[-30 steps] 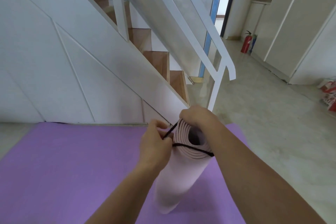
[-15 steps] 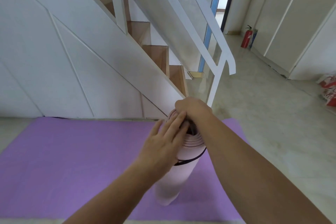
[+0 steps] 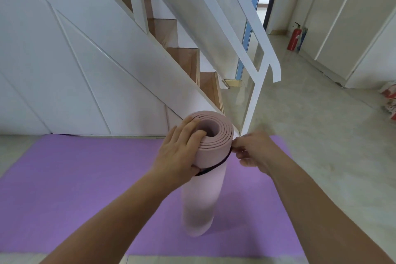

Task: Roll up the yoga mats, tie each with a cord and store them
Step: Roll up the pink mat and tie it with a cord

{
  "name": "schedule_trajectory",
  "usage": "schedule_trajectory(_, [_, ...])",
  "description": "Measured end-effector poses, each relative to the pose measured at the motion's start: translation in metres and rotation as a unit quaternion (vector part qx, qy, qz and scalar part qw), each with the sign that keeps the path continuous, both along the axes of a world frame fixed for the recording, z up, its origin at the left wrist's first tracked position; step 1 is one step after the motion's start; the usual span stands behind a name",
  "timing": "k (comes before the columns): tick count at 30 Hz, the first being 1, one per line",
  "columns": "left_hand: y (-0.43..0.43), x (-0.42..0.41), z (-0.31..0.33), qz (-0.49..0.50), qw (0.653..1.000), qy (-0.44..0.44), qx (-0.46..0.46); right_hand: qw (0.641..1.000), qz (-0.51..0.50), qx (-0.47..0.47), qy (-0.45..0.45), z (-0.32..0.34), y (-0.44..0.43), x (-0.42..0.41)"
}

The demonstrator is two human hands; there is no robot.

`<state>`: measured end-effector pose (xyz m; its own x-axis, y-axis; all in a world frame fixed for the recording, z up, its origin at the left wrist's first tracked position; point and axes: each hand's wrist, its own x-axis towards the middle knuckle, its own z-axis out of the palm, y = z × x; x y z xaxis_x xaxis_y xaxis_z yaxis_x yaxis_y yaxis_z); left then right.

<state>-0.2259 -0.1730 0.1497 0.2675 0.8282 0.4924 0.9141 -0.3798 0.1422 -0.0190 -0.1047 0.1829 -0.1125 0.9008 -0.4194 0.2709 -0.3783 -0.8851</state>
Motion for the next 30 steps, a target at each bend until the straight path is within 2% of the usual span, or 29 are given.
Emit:
schedule_trajectory(4, [0.003,-0.009,-0.006,0.018,1.000,-0.001,-0.010,0.999,0.012,-0.044,-0.005,-0.014,0.008,-0.007])
schedule_trajectory(7, [0.004,-0.016,-0.008,0.024,0.999,-0.021,-0.041,0.994,0.001,-0.106,-0.036,-0.057,0.004,-0.011])
schedule_trajectory(11, [0.001,-0.016,-0.008,0.012,0.994,-0.089,-0.061,0.983,-0.050,-0.176,0.004,-0.115,-0.005,-0.022])
schedule_trajectory(14, [0.005,-0.020,-0.012,0.016,0.979,-0.177,-0.102,0.985,-0.022,-0.169,-0.008,-0.115,-0.001,-0.025])
schedule_trajectory(15, [0.005,-0.022,-0.013,0.006,0.961,-0.240,-0.136,0.987,-0.005,-0.158,-0.022,-0.109,0.000,-0.023])
schedule_trajectory(16, [0.004,-0.023,-0.015,-0.010,0.925,-0.338,-0.173,0.989,0.011,-0.147,-0.032,-0.103,0.001,-0.020])
schedule_trajectory(18, [-0.002,-0.020,-0.019,-0.026,0.812,-0.540,-0.220,0.991,0.036,-0.128,-0.032,-0.093,0.004,-0.014])
schedule_trajectory(19, [-0.002,-0.017,-0.022,-0.011,0.762,-0.604,-0.234,0.991,0.043,-0.122,-0.033,-0.090,0.006,-0.011])
schedule_trajectory(20, [0.000,-0.014,-0.023,0.016,0.728,-0.640,-0.243,0.991,0.048,-0.118,-0.033,-0.087,0.008,-0.009])
schedule_trajectory(21, [0.003,-0.011,-0.025,0.051,0.715,-0.653,-0.244,0.992,0.051,-0.115,-0.033,-0.085,0.009,-0.007])
schedule_trajectory(23, [0.010,-0.008,-0.027,0.113,0.712,-0.649,-0.244,0.993,0.057,-0.095,-0.045,-0.082,0.011,-0.004])
schedule_trajectory(27, [0.020,-0.009,-0.026,0.181,0.721,-0.613,-0.267,0.991,0.067,-0.045,-0.111,-0.071,0.014,-0.009])
schedule_trajectory(30, [0.027,-0.018,-0.018,0.218,0.698,-0.623,-0.278,0.987,0.053,-0.050,-0.146,-0.069,0.019,-0.013])
